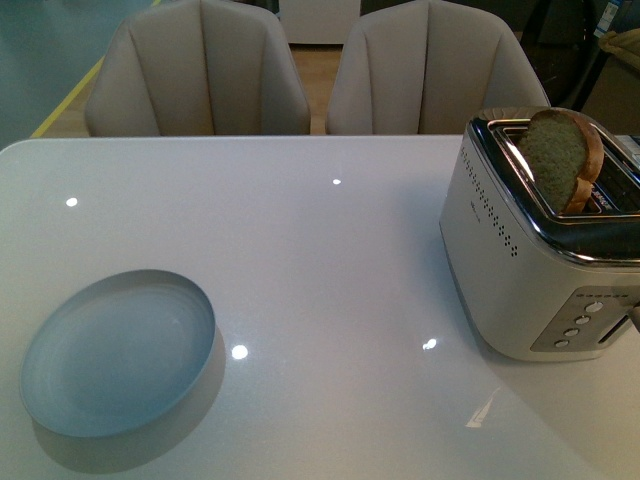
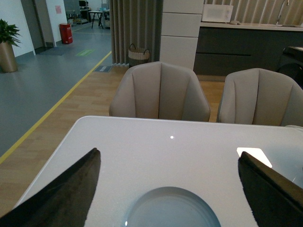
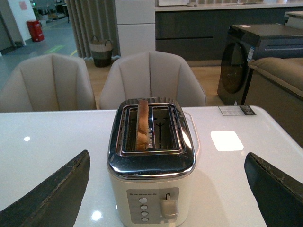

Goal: Left arm holds plate, right arm toasts bread

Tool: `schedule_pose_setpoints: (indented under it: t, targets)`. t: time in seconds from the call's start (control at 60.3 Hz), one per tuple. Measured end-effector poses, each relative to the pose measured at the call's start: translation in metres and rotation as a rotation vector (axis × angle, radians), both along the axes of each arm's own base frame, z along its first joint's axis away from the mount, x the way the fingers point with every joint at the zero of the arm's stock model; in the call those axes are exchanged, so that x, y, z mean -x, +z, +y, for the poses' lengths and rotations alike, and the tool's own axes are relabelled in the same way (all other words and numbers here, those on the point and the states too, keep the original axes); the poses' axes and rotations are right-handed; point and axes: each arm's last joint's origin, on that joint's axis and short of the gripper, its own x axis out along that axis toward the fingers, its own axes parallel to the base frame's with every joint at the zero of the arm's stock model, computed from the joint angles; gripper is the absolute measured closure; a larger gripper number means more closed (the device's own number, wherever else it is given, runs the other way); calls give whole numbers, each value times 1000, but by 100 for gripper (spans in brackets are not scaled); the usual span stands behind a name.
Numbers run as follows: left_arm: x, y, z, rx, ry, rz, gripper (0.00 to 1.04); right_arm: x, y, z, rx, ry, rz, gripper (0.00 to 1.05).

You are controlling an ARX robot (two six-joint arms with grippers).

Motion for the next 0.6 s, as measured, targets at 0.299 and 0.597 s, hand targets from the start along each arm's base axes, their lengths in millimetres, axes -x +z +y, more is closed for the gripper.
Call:
schedule_pose_setpoints:
  t: [0.299, 0.597]
  targets:
    - [0, 0, 0, -3, 0, 0, 7, 0, 0, 0, 0, 0, 0, 9]
    - [0, 0, 0, -3, 0, 0, 7, 0, 0, 0, 0, 0, 0, 9]
